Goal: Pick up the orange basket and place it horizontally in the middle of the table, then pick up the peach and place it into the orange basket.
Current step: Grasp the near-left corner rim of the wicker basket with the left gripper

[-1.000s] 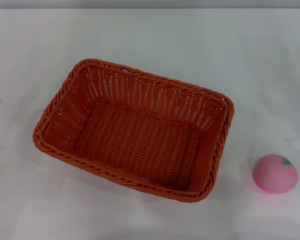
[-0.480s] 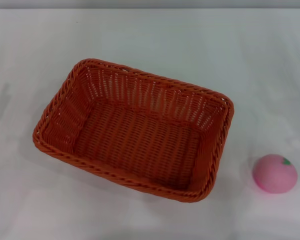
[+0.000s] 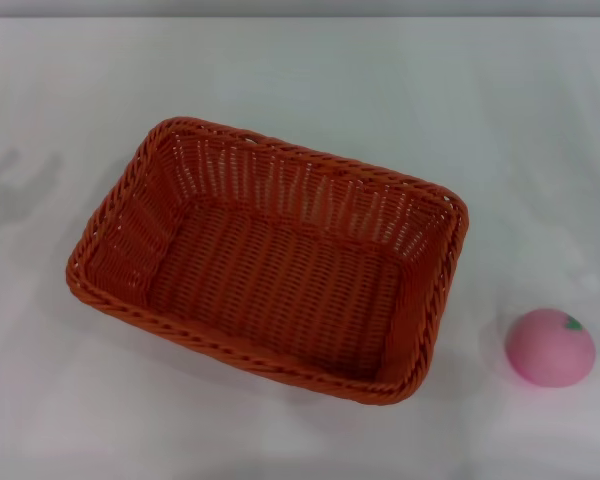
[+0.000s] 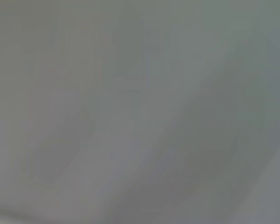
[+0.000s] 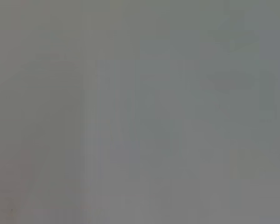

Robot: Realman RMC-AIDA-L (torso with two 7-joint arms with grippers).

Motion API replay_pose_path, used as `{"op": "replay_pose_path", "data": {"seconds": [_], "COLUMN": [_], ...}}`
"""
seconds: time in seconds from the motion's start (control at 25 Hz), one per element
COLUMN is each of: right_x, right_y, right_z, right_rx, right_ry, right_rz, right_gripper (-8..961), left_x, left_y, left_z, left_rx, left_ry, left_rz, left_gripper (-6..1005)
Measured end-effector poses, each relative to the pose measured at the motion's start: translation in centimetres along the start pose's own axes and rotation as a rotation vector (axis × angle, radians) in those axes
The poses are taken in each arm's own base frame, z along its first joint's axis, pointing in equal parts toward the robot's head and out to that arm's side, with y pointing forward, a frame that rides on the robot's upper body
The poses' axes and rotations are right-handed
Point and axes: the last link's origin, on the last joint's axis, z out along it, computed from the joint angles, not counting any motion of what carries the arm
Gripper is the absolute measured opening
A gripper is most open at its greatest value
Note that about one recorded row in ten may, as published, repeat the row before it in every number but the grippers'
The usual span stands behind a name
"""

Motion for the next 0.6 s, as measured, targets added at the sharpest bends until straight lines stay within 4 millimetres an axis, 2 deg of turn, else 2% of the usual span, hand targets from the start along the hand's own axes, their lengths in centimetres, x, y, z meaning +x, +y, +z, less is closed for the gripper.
{"op": "replay_pose_path", "data": {"seconds": [0.28,0.6], "right_x": [-0.1,-0.1], "right_y": [0.1,0.3], "right_z": [0.5,0.8], "right_rx": [-0.007,-0.013], "right_ry": [-0.007,-0.014], "right_rz": [-0.017,-0.023], "right_gripper": [845,845], "left_x": [3.6,5.5], "left_y": [1.7,3.7], "left_z": [3.8,6.6], "left_rx": [0.015,0.044], "left_ry": [-0.408,-0.715], "left_rz": [-0.105,-0.071], "left_gripper": [713,717]}}
